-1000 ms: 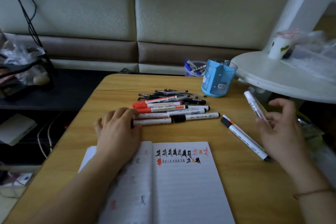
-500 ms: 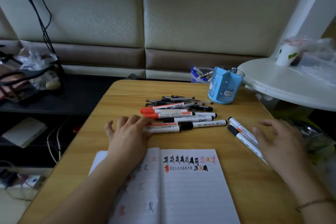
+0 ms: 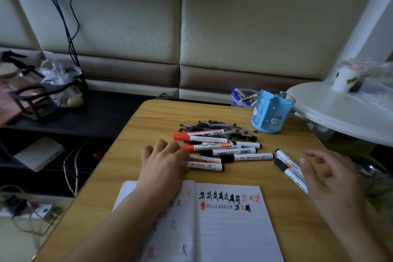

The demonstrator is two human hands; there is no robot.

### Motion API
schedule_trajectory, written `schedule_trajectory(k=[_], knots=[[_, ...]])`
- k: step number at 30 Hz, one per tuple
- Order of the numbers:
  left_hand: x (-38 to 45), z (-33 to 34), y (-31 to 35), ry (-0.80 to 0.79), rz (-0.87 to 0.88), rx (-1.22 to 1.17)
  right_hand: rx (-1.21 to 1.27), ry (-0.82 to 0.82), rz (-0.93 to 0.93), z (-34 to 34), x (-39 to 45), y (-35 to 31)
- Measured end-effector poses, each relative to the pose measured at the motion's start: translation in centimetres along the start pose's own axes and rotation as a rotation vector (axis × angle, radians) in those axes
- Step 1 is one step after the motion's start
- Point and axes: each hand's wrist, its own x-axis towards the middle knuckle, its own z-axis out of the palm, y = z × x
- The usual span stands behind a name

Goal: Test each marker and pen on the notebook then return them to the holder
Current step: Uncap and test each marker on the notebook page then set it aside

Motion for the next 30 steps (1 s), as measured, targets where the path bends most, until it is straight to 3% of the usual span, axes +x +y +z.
schedule_trajectory(k=[3, 5, 9, 11, 15, 23, 26, 30], knots=[[0.1, -0.6, 0.5, 0.108, 0.068, -0.086, 0.095, -0.064, -0.036, -0.1, -0.5, -1.4], [-0.1, -1.5, 1.5, 0.149, 0.172, -0.274, 0.243, -0.206, -0.039, 0.3, -1.1, -2.5], [-1.7, -2.8, 4.3, -0.128, 0.463, -0.538, 0.829, -0.611, 0.148, 1.3, -3.3, -5.4], [-2.0, -2.3, 5.0, -0.198, 0.578, -0.495, 0.881, -0.623, 0.107, 1.4, -3.8, -6.3], [-1.9, -2.2, 5.1, -0.183, 0.694, -0.434, 0.892, -0.637, 0.113, 1.2, -4.3, -7.5], [-2.2, -2.3, 4.9, -0.204, 0.727, -0.449, 0.778, -0.849, 0.083, -0.4, -3.7, -7.0], [-2.4, -2.5, 5.0, -0.179, 0.584, -0.491, 0.839, -0.785, 0.088, -0.5, -3.2, -6.4], [-2.5, -2.3, 3.8, -0.123, 0.358, -0.792, 0.970, -0.609, 0.266, -0.4, -1.9, -5.0]])
